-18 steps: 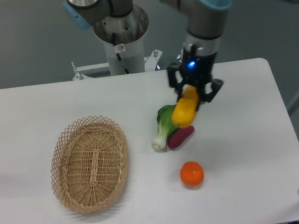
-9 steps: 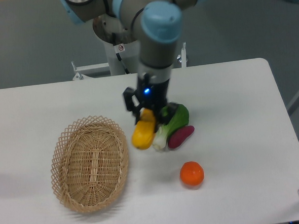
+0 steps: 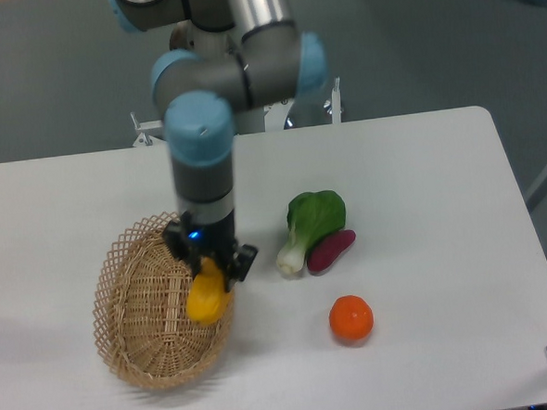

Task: Place the mango in the basket
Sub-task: 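Carry the held mango over the bok choy toward the wicker basket, then lower the mango into the basket and open the gripper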

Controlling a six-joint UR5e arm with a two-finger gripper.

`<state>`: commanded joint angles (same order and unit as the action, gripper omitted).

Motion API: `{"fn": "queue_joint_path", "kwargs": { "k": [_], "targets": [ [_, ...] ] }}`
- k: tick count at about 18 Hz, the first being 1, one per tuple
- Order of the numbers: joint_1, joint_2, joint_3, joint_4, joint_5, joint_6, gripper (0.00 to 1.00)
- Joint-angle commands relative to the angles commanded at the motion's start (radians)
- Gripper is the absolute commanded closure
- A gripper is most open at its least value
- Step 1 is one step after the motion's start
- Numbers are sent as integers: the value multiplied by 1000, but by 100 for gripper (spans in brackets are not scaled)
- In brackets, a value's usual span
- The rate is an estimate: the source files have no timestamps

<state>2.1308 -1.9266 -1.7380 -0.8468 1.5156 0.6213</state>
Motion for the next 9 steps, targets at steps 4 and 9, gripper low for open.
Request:
{"fn": "queue_joint_path", "kwargs": {
  "k": [4, 9],
  "targets": [
    [-45, -40, 0, -2, -2, -8, 47],
    [-78, -77, -8, 3, 5, -6, 42]
  ]
}}
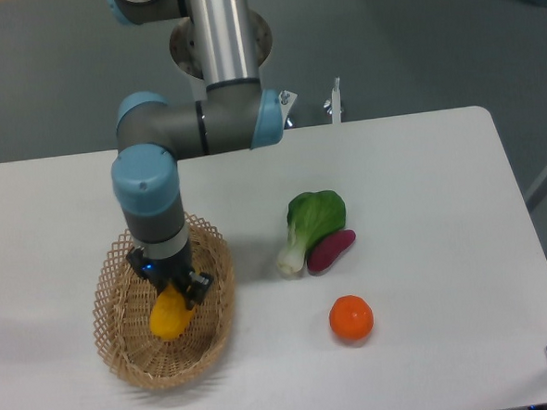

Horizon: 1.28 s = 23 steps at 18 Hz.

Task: Place the mango in the basket
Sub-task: 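Lower the mango into the basket and open the gripper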

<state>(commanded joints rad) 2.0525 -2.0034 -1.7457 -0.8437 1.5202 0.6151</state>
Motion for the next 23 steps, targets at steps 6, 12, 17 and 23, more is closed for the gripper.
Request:
{"fn": "queue_joint_path", "kwargs": {
  "k": [6, 12, 17, 23],
  "targets": [
    [-18, -12, 0, 5, 2, 0, 29],
    [-20, 5, 2, 6, 2, 0, 0],
    [-17, 52, 15, -2, 2, -3, 0],
    [0, 66, 41, -2, 78, -60, 0]
  ]
}}
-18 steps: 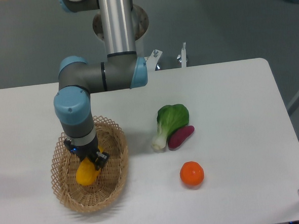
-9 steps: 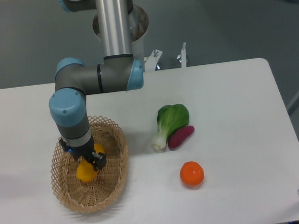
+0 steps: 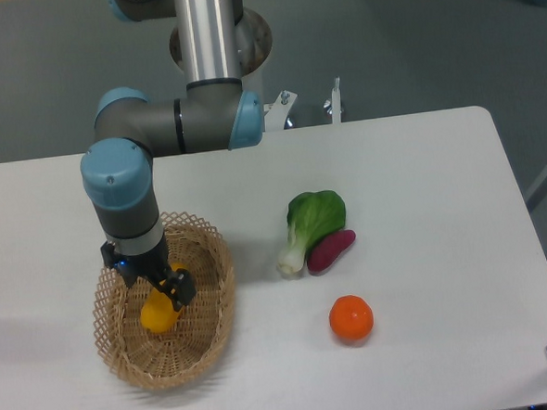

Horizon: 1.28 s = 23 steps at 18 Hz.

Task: Place the mango in the basket

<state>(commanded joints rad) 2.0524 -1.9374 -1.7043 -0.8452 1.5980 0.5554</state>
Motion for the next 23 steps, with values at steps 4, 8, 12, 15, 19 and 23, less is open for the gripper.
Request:
{"fn": "queue_joint_path", "kwargs": {
  "k": [4, 8, 12, 15, 19, 23],
  "targets": [
    [69, 43, 8, -3, 36, 8, 0],
    [135, 84, 5, -26, 37, 29, 0],
    [192, 109, 11, -123, 31, 211, 0],
    [213, 127, 8, -141, 31, 242, 0],
    [230, 130, -6, -138, 37, 250, 0],
    [247, 150, 0, -143, 39, 250, 0]
  ]
}}
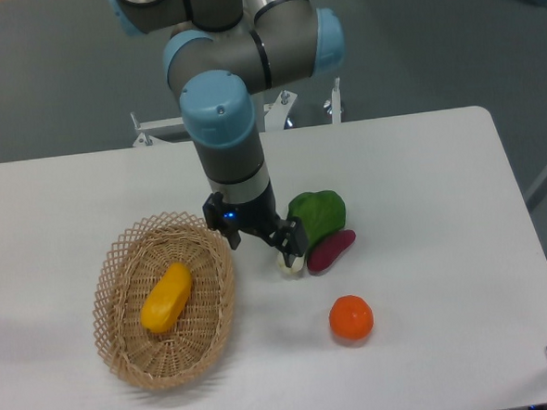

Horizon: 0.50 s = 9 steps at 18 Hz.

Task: Place the mango in the basket

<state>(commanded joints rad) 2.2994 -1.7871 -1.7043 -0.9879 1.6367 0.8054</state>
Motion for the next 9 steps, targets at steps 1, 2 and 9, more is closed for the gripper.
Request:
{"fn": "queue_joint_path", "kwargs": {
  "k": [1, 2, 9],
  "targets": [
    [5, 3, 3, -2, -1, 0, 0],
    [11, 9, 6, -2, -6, 2, 0],
    [61, 54, 58, -110, -21, 37, 0]
  ]
}}
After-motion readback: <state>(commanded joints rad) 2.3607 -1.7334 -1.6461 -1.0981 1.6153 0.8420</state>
